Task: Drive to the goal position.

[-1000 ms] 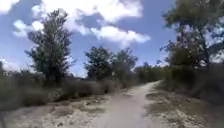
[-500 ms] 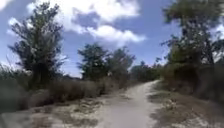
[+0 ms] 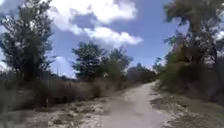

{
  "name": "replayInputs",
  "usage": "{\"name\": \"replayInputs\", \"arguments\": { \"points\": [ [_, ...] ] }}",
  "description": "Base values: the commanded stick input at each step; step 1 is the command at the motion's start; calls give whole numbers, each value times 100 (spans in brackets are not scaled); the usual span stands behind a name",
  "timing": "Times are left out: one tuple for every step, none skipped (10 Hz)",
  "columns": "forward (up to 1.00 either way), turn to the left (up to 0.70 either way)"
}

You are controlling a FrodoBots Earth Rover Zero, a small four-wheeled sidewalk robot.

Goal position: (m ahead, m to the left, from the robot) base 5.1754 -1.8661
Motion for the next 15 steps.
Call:
{"name": "replayInputs", "arguments": {
  "points": [
    [100, 0],
    [100, 0],
    [100, 0],
    [100, 0],
    [100, 0],
    [100, 0],
    [100, 0],
    [100, 0],
    [100, 0],
    [100, 0],
    [100, 0],
    [100, 0],
    [100, 0],
    [100, 0],
    [100, 0]
  ]
}}
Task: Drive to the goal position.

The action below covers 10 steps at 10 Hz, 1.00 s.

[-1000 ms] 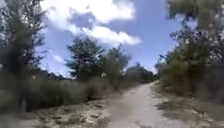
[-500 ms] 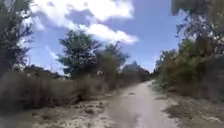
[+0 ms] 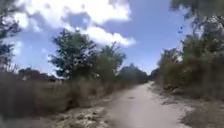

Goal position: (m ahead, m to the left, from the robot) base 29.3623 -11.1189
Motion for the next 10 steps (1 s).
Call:
{"name": "replayInputs", "arguments": {
  "points": [
    [100, 0],
    [100, 0],
    [100, 0],
    [100, 0],
    [100, 0],
    [100, 0],
    [100, 0],
    [100, 0],
    [100, 0],
    [100, -15]
  ]
}}
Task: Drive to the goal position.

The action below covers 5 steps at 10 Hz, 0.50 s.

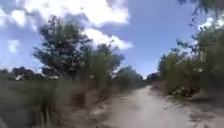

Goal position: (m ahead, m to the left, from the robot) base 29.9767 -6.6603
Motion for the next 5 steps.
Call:
{"name": "replayInputs", "arguments": {
  "points": [
    [100, -40],
    [100, -32],
    [100, -3],
    [100, -1],
    [100, -14]
  ]
}}
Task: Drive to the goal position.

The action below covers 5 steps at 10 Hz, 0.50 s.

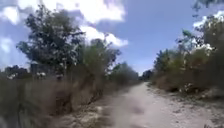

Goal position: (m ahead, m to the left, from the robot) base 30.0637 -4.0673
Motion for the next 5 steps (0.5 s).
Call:
{"name": "replayInputs", "arguments": {
  "points": [
    [100, -26],
    [100, -29],
    [100, 0],
    [100, 0],
    [100, 0]
  ]
}}
